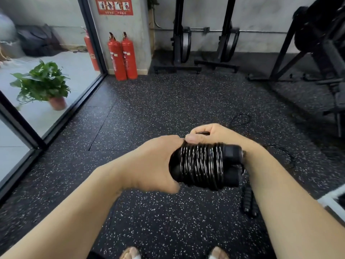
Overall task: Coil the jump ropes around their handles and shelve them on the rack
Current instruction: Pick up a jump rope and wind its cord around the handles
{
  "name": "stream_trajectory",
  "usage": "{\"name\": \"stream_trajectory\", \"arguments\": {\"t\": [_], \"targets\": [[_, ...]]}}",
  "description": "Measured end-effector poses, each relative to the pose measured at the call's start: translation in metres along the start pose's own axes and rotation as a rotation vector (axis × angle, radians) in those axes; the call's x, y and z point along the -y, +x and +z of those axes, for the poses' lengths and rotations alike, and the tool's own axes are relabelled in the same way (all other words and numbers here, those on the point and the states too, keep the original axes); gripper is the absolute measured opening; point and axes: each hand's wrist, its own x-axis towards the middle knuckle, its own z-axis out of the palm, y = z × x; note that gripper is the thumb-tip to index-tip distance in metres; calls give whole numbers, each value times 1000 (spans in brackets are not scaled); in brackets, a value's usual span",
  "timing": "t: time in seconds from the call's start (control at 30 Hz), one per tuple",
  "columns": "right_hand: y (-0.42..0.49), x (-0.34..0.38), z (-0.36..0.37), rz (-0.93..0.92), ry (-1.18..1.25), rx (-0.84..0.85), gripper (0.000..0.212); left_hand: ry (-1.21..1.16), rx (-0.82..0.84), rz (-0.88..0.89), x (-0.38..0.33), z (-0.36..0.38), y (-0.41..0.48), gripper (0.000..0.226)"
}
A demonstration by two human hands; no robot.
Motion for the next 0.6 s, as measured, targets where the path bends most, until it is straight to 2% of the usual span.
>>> {"name": "stream_trajectory", "arguments": {"t": [0.07, 0.13, 0.17, 0.23, 0.3, 0.4, 0.47, 0.53, 0.6], "targets": [[12, -16, 4, 86, 214, -49, 17, -154, -54, -46, 2, -1, -2, 33], [20, -28, 8, 132, 470, -168, 30, -241, -131, -84, 7, -2, -3, 33], [19, -27, 13, 130, 537, -167, 31, -267, -170, -111, 10, -2, -3, 34], [21, -23, 22, 56, 523, -18, 21, -332, -239, -157, 13, -1, -3, 40], [20, -14, 34, 17, 534, 57, 27, -414, -295, -175, 14, -1, -2, 53], [28, -12, 45, 64, 626, -31, 44, -593, -359, -162, 15, -3, -3, 72], [28, -10, 54, 68, 709, -60, 49, -653, -372, -127, 14, -4, -3, 55], [27, -4, 63, 68, 761, -64, 34, -808, -406, -112, 15, -5, -1, 34], [25, -1, 71, 84, 773, -67, 29, -1046, -447, -135, 20, -5, 1, 37]]}}
